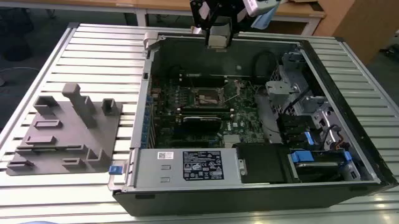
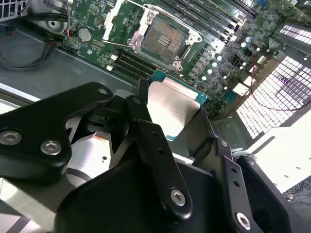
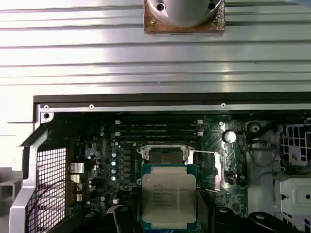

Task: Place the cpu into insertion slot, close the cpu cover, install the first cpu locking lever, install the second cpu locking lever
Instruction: 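Place the cpu into insertion slot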

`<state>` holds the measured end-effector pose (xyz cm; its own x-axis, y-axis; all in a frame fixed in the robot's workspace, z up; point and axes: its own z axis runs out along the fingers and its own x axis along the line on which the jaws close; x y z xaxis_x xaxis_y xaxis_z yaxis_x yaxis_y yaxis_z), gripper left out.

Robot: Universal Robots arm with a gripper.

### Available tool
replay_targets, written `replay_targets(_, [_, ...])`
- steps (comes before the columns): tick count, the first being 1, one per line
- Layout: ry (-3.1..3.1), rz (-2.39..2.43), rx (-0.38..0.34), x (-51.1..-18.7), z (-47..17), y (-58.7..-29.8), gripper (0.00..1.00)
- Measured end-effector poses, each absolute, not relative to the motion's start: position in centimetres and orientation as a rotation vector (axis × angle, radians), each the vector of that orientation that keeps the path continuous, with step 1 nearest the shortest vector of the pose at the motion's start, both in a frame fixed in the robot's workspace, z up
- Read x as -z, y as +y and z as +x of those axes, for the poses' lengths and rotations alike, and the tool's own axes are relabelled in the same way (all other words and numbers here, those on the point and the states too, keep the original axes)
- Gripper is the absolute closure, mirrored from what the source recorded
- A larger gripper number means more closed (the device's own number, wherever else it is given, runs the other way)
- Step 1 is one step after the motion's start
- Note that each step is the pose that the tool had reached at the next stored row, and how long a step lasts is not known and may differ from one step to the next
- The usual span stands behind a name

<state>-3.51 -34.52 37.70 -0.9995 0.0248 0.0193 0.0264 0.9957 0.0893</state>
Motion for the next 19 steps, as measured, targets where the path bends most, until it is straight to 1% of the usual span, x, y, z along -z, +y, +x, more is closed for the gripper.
replay_targets(19, [-3.120,-0.040,0.140,-37.65,-3.51,-34.52,0.46])
